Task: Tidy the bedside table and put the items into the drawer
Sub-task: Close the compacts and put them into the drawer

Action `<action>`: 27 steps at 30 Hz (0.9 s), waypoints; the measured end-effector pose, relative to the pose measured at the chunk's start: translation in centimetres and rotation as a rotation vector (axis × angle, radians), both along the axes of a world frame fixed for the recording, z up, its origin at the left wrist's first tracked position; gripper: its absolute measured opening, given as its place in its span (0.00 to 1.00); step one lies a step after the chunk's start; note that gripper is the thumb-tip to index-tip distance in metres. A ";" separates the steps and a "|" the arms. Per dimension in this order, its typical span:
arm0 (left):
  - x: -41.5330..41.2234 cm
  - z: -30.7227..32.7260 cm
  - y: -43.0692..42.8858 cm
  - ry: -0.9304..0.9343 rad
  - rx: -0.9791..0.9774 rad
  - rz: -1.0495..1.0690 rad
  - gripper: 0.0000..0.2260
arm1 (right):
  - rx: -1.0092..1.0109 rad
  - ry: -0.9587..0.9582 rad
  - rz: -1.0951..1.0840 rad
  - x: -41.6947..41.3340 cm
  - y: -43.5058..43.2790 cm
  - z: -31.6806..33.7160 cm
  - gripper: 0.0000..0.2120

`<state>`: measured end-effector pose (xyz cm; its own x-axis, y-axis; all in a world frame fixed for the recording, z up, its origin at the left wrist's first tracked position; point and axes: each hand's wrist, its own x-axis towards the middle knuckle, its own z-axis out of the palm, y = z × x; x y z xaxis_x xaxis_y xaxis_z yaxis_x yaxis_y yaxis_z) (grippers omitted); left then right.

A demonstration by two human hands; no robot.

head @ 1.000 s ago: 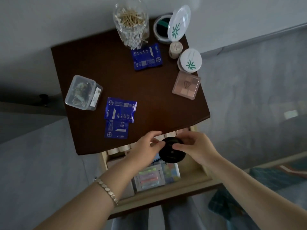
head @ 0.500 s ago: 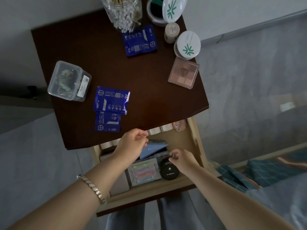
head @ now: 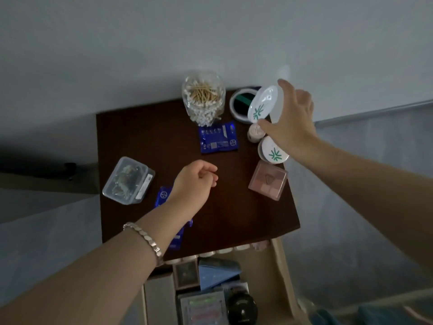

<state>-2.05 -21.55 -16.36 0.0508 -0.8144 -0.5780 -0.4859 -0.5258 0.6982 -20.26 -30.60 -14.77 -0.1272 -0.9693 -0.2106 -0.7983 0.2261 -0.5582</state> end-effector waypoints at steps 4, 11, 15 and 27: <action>0.3 -0.2 -1.5 0.011 -0.007 0.052 0.10 | 0.201 0.120 0.048 0.8 -4.4 -1.9 0.53; -0.3 -1.3 -2.1 0.061 -0.004 0.131 0.11 | 0.107 -0.098 -0.056 0.8 -5.6 -4.4 0.37; -0.8 -1.3 -1.9 0.093 0.036 0.158 0.11 | 0.014 -0.052 -0.020 -0.4 -4.3 -4.5 0.28; -3.3 0.9 -3.4 0.167 -0.007 0.280 0.15 | -0.050 -0.185 -0.199 -1.8 -0.7 1.3 0.25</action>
